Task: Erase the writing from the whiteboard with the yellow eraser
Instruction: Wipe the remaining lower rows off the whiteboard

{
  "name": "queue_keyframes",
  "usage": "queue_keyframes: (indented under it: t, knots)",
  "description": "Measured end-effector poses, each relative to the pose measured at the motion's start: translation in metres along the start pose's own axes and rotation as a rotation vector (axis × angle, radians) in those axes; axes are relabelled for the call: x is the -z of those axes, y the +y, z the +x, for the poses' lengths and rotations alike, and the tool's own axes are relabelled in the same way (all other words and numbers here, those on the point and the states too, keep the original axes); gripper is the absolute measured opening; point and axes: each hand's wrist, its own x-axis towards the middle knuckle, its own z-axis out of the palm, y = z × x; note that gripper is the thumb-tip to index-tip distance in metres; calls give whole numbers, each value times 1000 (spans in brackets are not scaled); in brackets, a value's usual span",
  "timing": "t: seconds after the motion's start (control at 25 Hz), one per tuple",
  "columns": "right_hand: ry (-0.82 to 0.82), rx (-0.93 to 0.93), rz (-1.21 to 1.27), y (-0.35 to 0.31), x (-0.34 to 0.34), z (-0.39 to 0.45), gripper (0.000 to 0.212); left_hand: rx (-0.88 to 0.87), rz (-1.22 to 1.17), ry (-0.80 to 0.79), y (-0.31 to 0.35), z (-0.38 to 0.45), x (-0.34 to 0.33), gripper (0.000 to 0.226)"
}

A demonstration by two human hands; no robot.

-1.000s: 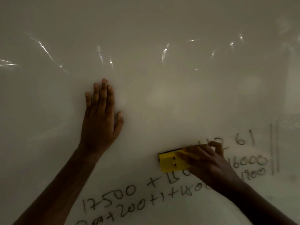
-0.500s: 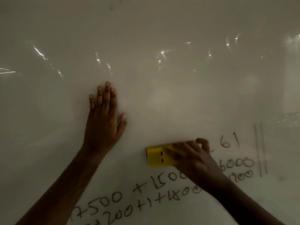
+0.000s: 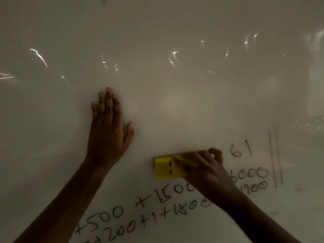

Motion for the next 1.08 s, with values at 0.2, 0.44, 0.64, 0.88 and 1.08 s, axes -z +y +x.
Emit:
queue_keyframes:
  t: [0.2, 0.44, 0.64, 0.88, 1.08]
  knots:
    - [-38, -67, -30, 40, 16, -47, 61, -83, 24, -5, 12, -3, -6, 76]
    - [121, -293, -14, 69, 32, 8, 60, -88, 16, -12, 30, 2, -9, 78]
    - [-27, -96, -47, 67, 20, -69, 63, -92, 18, -8, 40, 5, -10, 80]
    - [94, -372, -58, 121, 55, -41, 61, -97, 24, 4, 54, 12, -13, 80]
    - [40, -255, -3, 98, 37, -45, 63, -100, 12, 22, 77, 25, -18, 80]
